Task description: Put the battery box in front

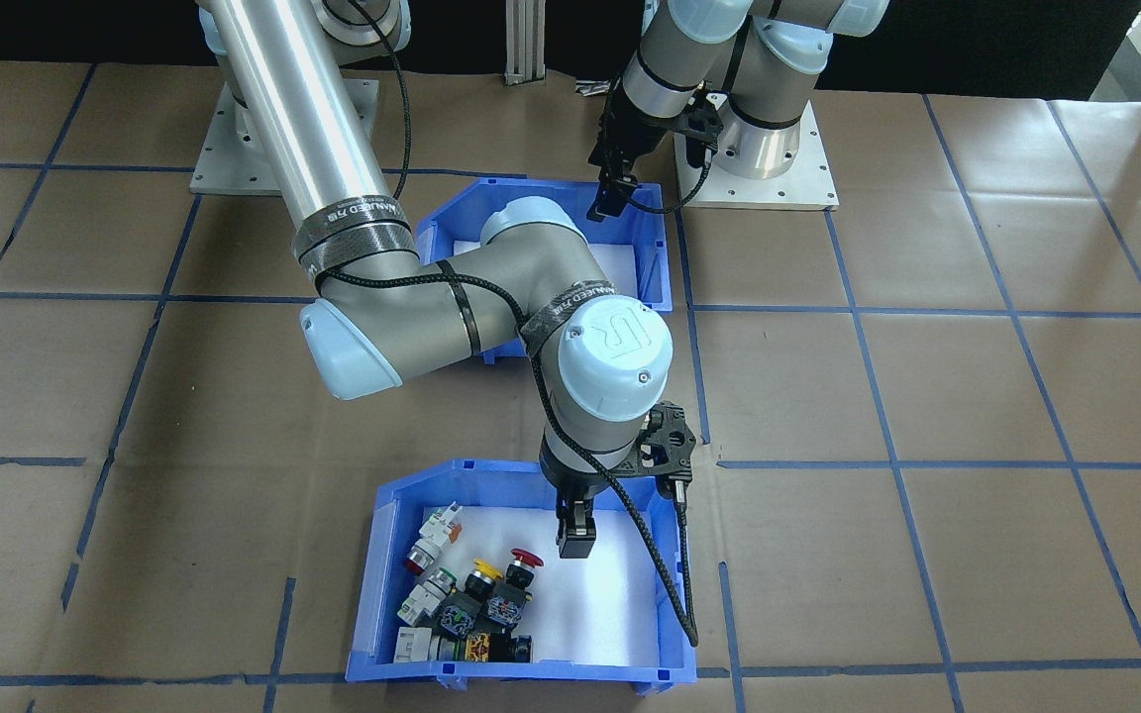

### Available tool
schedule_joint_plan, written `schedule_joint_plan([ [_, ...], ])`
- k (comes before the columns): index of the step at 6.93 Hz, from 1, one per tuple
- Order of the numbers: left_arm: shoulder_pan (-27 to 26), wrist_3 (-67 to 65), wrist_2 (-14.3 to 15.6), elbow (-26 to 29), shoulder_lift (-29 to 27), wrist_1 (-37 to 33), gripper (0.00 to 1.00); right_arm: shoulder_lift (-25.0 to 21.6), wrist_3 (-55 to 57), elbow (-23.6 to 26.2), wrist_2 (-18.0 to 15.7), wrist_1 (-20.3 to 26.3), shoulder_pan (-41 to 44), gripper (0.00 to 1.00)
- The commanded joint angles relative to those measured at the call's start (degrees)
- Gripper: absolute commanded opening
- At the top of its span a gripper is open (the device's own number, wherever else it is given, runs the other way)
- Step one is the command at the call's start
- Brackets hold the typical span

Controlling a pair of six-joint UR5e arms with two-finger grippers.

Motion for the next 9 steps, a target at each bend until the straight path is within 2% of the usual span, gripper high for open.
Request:
schedule_joint_plan([
  [1, -2.33, -3.31, 0.22, -0.05, -4.61, 4.95, 1.00, -1.42, 0.23, -0.07, -0.20, 0.45, 0.06, 0.37],
  [3, -3.65, -5.41, 0.48, 0.04, -8.22, 8.03, 0.99, -1.16, -0.04, 0.11, -0.46, 0.37, 0.06, 0.03],
  [4, -4.96, -7.17, 0.48, 0.13, -10.07, 10.05, 0.90, -1.69, -0.39, -0.15, -0.55, 0.19, -0.11, 0.00],
  [6, -5.59, -7.10, 0.40, -0.22, -9.47, 10.51, 0.38, -5.36, -2.22, 0.19, -3.88, 0.54, -1.86, 0.00],
  [7, -5.59, -7.01, 0.31, -0.31, -9.47, 10.77, 0.17, -7.56, -3.37, 0.37, -3.98, 2.98, -4.05, 0.00],
  [8, -5.59, -6.84, 0.22, -0.31, -8.77, 11.38, 0.01, -9.23, -5.12, 0.37, -4.24, 4.66, -7.38, 0.00],
  [9, -5.42, -5.62, 0.48, -0.22, -8.59, 12.78, 0.00, -10.29, -7.57, 1.24, -6.16, 5.98, -10.45, 0.00],
])
